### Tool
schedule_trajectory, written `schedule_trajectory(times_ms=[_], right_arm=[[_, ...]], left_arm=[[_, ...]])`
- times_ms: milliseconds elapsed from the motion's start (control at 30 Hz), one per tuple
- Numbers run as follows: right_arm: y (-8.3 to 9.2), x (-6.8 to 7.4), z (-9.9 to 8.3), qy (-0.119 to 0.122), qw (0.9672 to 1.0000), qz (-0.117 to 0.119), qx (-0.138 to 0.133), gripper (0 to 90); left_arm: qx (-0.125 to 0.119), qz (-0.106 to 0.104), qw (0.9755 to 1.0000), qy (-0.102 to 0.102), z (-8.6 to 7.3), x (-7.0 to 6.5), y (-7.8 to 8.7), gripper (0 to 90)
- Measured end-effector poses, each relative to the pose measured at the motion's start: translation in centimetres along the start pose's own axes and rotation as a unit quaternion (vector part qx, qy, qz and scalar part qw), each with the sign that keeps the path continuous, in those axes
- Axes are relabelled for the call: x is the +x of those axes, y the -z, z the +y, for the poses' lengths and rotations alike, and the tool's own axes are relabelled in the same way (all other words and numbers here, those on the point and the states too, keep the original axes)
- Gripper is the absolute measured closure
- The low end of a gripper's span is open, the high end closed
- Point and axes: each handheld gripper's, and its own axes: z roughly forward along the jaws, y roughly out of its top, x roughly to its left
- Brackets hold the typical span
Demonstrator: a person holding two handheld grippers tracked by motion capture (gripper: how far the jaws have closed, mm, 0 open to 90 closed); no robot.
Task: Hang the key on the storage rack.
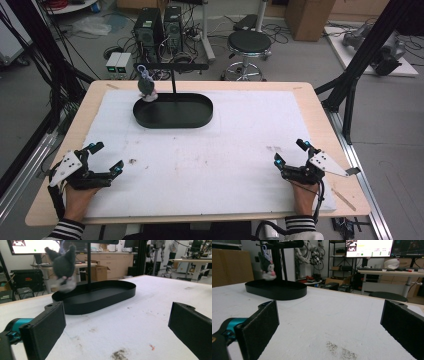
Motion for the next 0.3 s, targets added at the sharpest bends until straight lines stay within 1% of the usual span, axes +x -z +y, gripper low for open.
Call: schedule_trajectory(times_ms=[33, 100, 233, 300], right_arm=[[0.0, 0.0, 0.0, 0.0, 1.0, 0.0, 0.0, 0.8], [0.0, 0.03, 0.0, 0.0, 1.0, 0.001, -0.001, 0.8], [0.0, 0.0, -0.01, 0.001, 1.0, 0.001, 0.0, 0.8], [0.0, 0.02, -0.01, 0.0, 1.0, 0.0, 0.0, 0.9]], left_arm=[[-0.011, 0.004, 0.9999, 0.001, -0.04, -0.04, 0.19, 1.7], [-0.023, 0.005, 0.9997, 0.008, -0.15, 0.07, 0.41, 1.7], [-0.025, 0.007, 0.9997, 0.0, -0.18, -0.07, 0.45, 1.7], [-0.024, 0.008, 0.9997, 0.005, -0.18, 0.01, 0.45, 1.7]])
